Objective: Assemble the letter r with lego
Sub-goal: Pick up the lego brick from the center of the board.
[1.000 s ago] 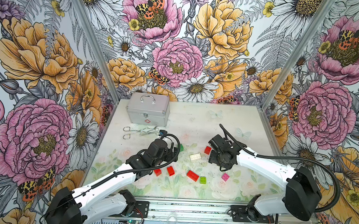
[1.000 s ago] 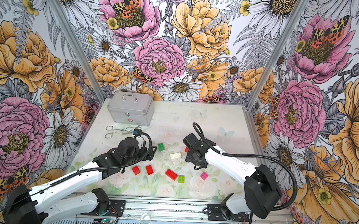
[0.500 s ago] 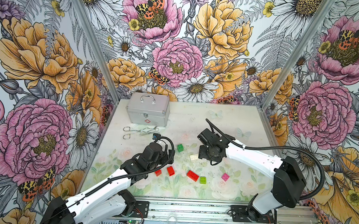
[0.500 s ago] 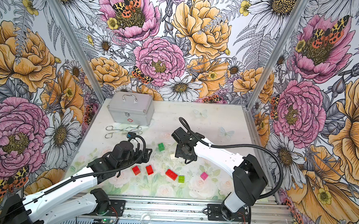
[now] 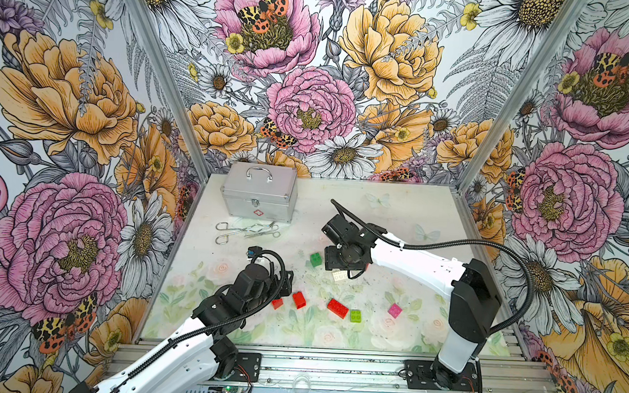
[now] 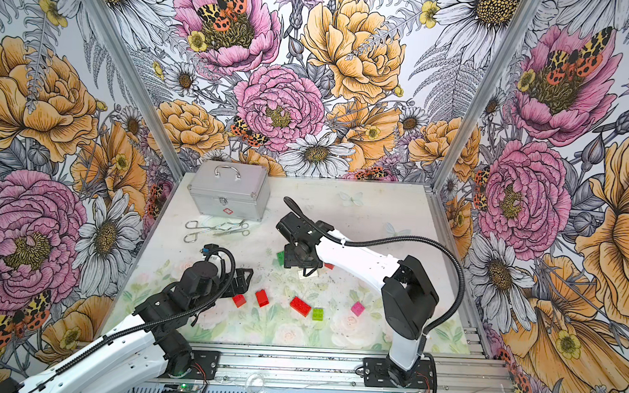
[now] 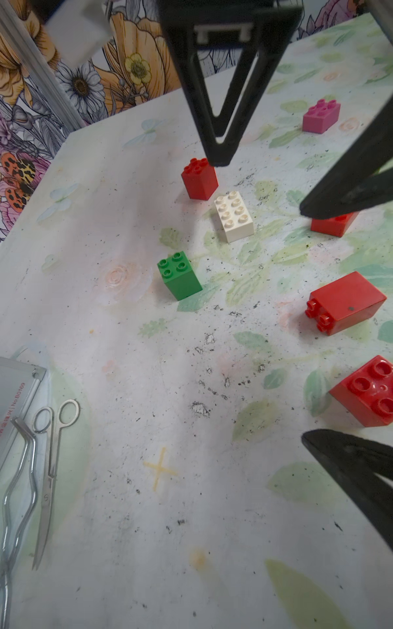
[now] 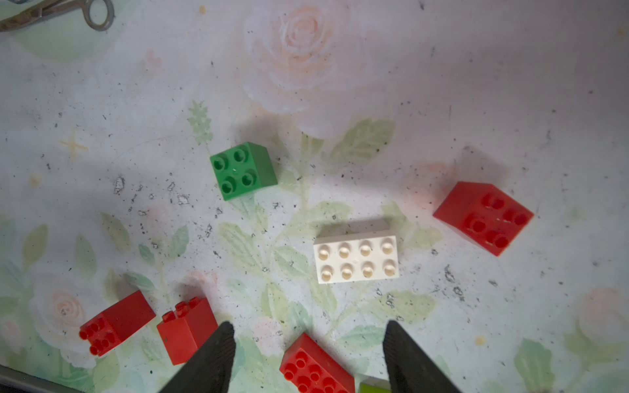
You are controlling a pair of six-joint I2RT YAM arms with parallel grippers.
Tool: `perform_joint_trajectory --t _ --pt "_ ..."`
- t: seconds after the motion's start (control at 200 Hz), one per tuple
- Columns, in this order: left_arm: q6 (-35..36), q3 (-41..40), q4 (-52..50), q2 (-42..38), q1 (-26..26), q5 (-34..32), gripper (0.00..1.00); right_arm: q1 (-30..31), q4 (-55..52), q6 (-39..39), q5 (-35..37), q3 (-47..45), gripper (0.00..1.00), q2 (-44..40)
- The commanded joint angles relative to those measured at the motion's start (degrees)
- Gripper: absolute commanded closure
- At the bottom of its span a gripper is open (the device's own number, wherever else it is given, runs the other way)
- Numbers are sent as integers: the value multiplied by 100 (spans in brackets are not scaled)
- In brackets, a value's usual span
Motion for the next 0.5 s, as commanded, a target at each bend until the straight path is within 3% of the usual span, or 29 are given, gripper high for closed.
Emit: perform_joint_trajectory --t 0.0,0.495 --pt "-216 -52 -199 -141 47 95 3 -24 2 -570 -299 507 31 482" --pt "-125 -132 -286 -321 85 8 3 -165 -474 -1342 -401 2002 35 1892"
